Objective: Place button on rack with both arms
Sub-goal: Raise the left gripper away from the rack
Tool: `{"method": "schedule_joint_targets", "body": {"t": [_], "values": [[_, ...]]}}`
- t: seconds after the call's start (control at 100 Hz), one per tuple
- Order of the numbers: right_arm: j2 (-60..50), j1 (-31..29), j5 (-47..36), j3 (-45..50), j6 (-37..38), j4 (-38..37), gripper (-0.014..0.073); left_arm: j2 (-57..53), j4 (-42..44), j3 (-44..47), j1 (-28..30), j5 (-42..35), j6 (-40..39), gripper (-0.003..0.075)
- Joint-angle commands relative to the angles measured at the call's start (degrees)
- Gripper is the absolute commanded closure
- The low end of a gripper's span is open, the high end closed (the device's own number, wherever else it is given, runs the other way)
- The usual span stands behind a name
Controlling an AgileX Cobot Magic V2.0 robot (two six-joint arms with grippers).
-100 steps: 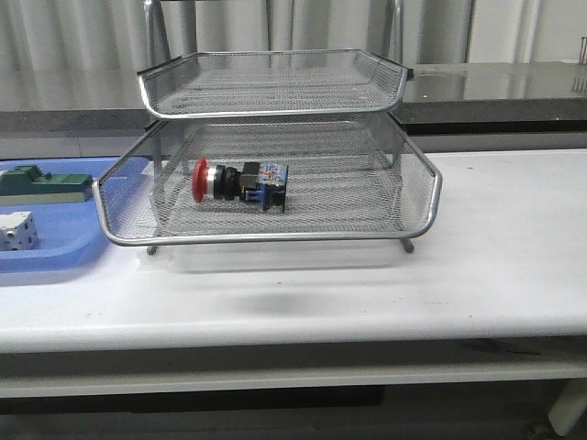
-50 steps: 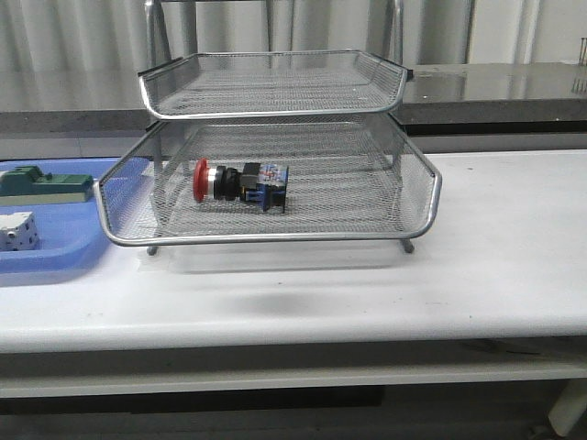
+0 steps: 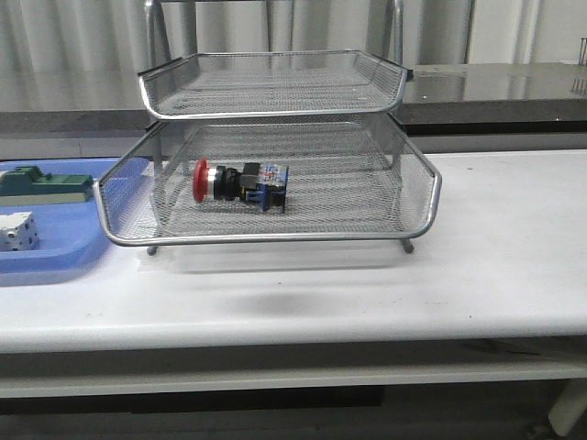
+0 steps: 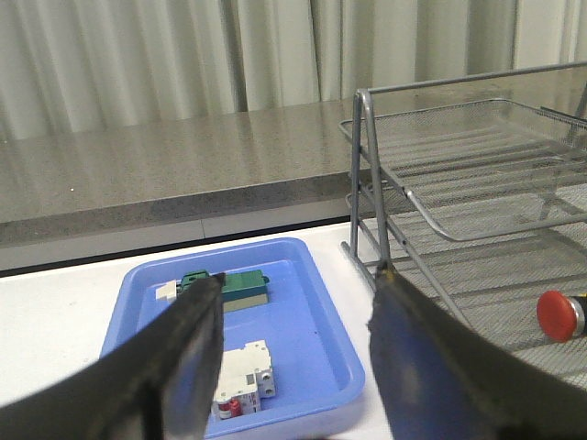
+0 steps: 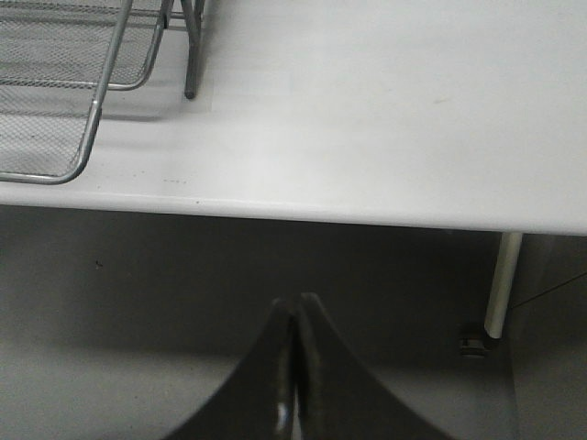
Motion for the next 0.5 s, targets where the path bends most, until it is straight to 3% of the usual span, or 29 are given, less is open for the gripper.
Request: {"method": "schedule_joint_targets", "body": {"t": [0.0,0.24,0.31,0.49], "values": [[-0.04,-0.25,-3.10,-1.38,0.03,-1.35,0.0662,0.34,-0.76,-1.27,0.22,-5.32,-0.65,0.0367],[-0.04,-0.25,-3.10,-1.38,0.03,-1.35,0.0662,0.34,-0.76,-1.27,0.22,-5.46,-0.65,0.0392],[-0.04,-0.25,-3.10,-1.38,0.03,-1.35,0.0662,0.34,-0.76,-1.27,0.22,-5.68,-0.65,0.0446],[-0.04,-0.25,-3.10,-1.38,0.03,-1.35,0.0662,0.34,-0.76,-1.27,0.22,-5.91,-0.65,0.0671]]}}
